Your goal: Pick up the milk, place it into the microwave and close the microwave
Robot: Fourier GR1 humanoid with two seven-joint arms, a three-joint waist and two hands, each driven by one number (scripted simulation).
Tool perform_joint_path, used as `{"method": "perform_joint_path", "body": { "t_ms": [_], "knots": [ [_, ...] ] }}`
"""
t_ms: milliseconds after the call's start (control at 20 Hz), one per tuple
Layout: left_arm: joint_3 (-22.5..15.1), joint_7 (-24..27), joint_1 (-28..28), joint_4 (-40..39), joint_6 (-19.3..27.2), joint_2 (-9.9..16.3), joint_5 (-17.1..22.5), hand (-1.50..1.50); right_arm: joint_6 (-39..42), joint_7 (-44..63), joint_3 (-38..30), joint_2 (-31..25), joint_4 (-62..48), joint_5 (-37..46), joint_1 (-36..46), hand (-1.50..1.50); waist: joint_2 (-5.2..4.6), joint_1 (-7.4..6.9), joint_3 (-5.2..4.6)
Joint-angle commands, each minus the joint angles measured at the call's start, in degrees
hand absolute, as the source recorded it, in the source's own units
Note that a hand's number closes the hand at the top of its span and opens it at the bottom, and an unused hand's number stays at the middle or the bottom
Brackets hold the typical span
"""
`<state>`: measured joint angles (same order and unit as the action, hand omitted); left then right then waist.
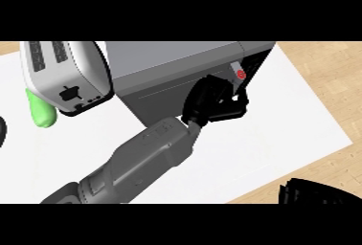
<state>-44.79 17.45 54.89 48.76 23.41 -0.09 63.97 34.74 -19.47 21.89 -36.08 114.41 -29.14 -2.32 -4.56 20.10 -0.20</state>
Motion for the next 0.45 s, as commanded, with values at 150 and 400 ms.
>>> {"method": "perform_joint_path", "body": {
  "t_ms": [150, 400],
  "knots": [
    [4.2, 2.8, -5.3, -8.2, -5.5, 1.8, 4.1, 1.5, -4.0, 1.1, 2.7, 2.4, 4.9, 2.5, -3.5, 1.5, -0.74, -3.07, -0.39],
    [3.9, 2.8, -4.6, -9.7, -9.4, 2.4, 5.6, 1.5, -6.9, 2.5, 4.8, 3.6, 8.8, 4.8, -5.7, 1.5, -0.23, -3.57, -0.42]
  ]
}}
